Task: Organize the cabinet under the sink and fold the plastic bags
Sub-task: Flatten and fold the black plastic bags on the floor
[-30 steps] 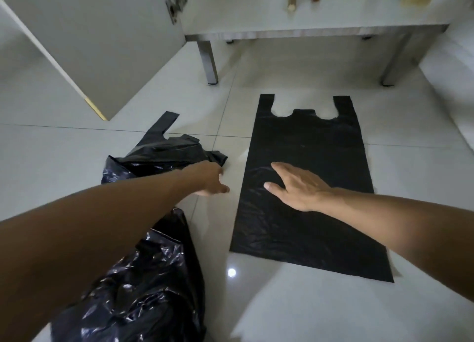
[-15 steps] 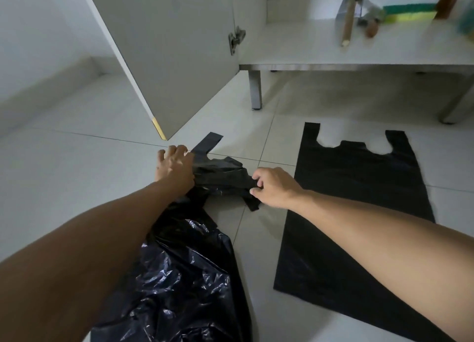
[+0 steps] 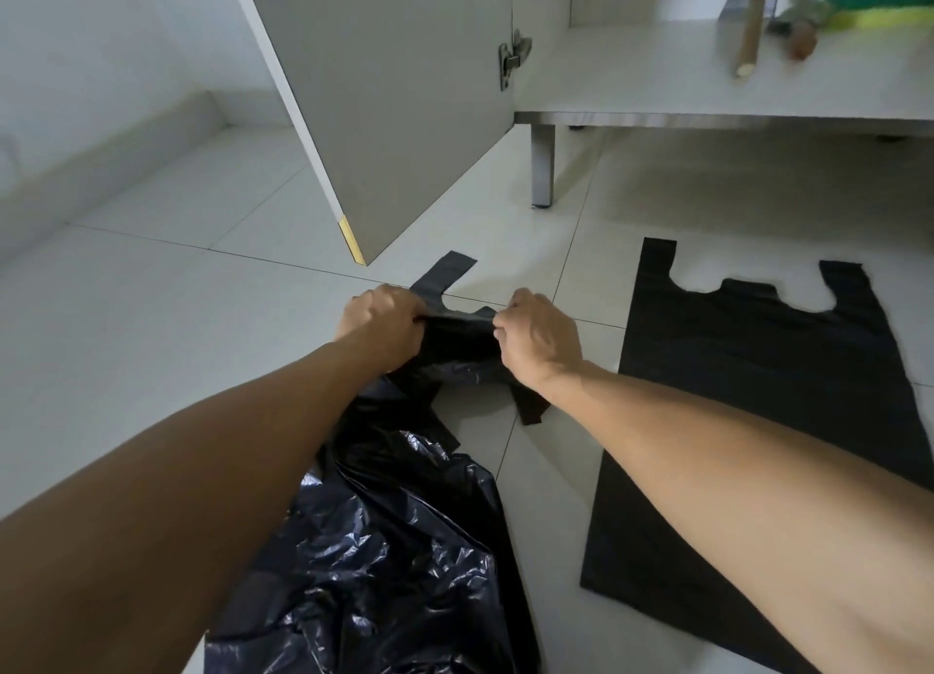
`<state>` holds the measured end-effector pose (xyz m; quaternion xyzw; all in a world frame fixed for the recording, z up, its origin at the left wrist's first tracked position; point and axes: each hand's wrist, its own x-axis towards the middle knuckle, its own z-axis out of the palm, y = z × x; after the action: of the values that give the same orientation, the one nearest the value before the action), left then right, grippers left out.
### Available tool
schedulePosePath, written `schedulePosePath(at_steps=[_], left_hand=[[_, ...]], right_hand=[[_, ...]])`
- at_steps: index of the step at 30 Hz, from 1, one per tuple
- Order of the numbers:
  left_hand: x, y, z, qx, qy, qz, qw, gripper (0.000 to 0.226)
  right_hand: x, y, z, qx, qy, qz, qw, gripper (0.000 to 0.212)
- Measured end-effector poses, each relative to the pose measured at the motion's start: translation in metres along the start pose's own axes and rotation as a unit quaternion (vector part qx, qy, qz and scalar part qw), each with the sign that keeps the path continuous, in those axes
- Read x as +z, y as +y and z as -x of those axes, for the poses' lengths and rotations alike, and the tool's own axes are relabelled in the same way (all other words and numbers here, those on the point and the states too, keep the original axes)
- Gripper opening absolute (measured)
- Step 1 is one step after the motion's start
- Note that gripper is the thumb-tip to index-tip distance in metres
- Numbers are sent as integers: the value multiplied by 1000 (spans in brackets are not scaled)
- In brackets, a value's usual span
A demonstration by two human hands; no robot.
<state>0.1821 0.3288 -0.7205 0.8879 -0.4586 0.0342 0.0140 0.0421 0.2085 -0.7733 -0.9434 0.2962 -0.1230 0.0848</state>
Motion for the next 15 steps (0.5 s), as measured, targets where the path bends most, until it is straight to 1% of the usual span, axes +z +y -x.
schedulePosePath(at_steps=[1,3,6,9,11,13,14,15], left_hand=[[-3,-1,-1,-15,18,7,1000,27],[-6,-7,-4,-55,29,8,998,24],[-12,-17,-3,-118,34,51,991,21],[-24,-18,-1,-165,60,100,979,25],[-34,-14,0,-188,78,104,974,27],[-43,-11,0,-220,102,117,963,27],[-47,-10,0,-235,120,130,956,27],[-51,-8,0,-247,142,147,947,28]], right_hand=[[-8,1,-5,12,30,-14,999,15],[-27,6,-16,45,92,-52,993,18],[-56,18,-26,90,150,-90,980,27],[-82,33,-31,117,204,-132,963,30],[-99,39,-35,137,207,-155,956,28],[-109,45,-45,147,190,-225,944,26],[-114,46,-50,156,183,-280,930,25],[-121,46,-52,176,172,-341,907,24]])
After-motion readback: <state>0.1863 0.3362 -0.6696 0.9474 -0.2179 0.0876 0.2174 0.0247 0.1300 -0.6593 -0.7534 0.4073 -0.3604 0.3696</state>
